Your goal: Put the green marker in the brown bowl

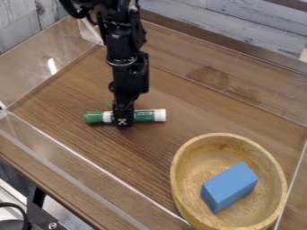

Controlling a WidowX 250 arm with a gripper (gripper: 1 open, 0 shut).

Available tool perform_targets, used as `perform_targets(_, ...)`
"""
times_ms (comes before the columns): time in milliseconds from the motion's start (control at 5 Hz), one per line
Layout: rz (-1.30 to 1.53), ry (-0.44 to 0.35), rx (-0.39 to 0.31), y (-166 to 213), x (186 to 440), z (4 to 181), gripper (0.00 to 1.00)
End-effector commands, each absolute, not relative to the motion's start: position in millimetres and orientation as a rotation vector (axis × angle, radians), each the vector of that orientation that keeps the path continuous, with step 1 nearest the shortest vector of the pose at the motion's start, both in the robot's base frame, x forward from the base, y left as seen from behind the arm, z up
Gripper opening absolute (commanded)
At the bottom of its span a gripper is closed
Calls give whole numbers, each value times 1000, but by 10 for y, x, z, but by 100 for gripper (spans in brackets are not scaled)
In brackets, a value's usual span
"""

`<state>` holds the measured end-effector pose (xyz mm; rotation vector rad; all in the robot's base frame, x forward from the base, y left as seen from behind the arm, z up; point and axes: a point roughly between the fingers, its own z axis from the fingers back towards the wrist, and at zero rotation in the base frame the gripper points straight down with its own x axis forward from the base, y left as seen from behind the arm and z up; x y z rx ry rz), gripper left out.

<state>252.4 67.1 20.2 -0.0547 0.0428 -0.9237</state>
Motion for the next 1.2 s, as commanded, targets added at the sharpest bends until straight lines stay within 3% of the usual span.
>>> perform_targets(0,-931,23,-11,687,2639,421,0)
perform_targets(400,-926,60,8,663,2651,632,0)
perform_targets(800,-911,65,62,603,2655,988,0)
perform_targets(1000,-908,64,72,568,2635,1023,0)
